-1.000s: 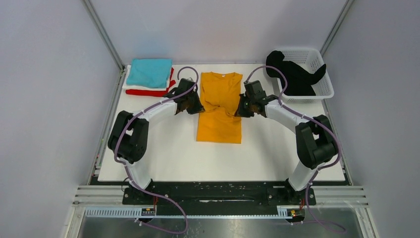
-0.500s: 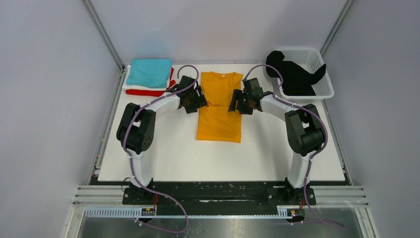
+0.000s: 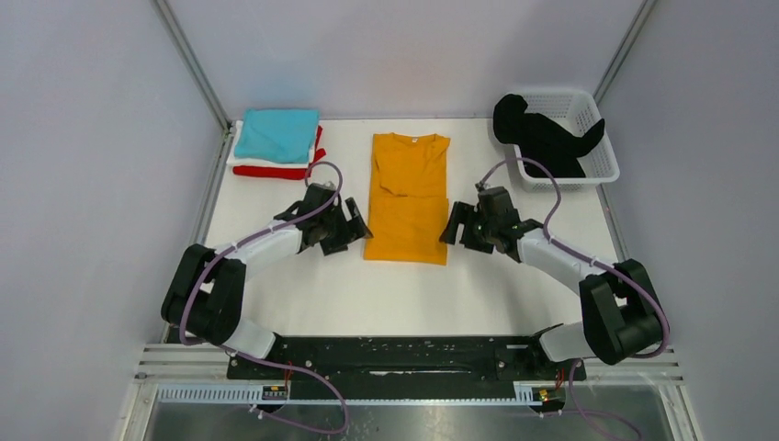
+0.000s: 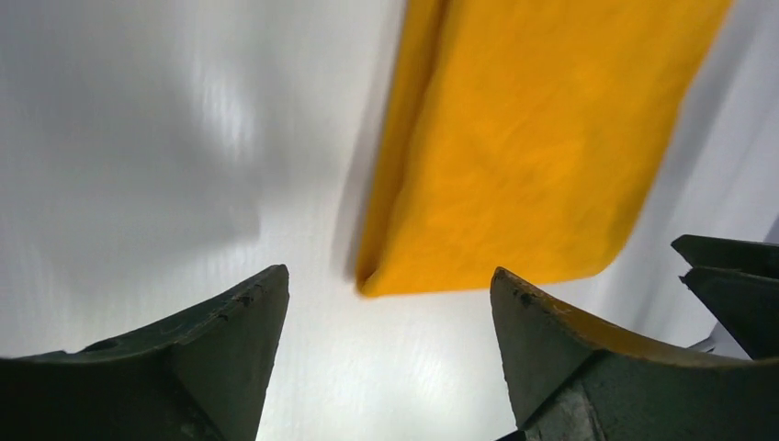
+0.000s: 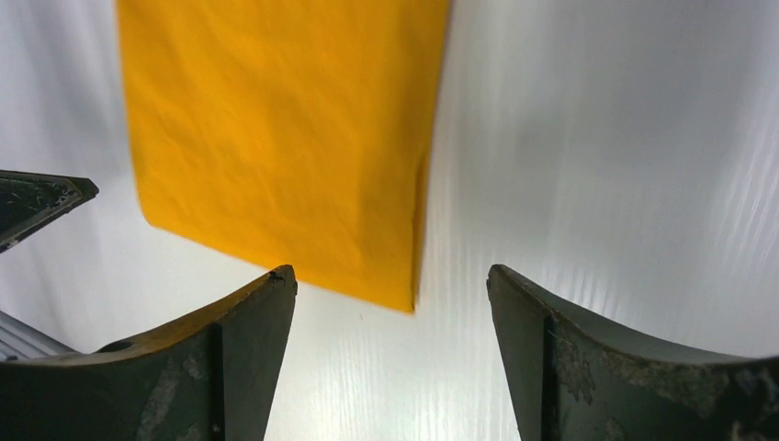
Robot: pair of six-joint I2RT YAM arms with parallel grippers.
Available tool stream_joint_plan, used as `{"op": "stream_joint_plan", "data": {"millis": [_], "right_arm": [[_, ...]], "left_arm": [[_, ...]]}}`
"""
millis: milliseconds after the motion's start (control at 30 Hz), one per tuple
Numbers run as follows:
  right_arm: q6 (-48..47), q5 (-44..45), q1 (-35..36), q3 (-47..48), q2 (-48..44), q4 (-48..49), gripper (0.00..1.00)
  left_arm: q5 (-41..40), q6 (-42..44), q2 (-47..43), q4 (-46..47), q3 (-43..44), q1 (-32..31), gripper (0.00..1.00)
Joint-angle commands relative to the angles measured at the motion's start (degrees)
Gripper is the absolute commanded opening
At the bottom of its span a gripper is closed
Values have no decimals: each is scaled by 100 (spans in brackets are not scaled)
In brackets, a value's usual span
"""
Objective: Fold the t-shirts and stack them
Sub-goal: Fold the folded rectangular tshirt in 1/3 of the way, then grab one side of the 2/3 rectangular tshirt with both arms
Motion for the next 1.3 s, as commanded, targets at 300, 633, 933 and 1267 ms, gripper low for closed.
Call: {"op": "stream_joint_plan", "data": {"millis": [300,633,933,1267], "right_arm": [[677,220,672,-800,42,236,71],[876,555,700,-623,745,371,55],[917,209,699,-709,760,350,1],[915,-527,1383,-1495,-941,-859,0]], "left_arm": [[99,-289,16,526,-764,-383,62],[183,-322,942,561,-312,-456,28],[66,-418,747,629,-536,-527,0],[-143,-527,-1270,-476,-1575,-1224,0]]}}
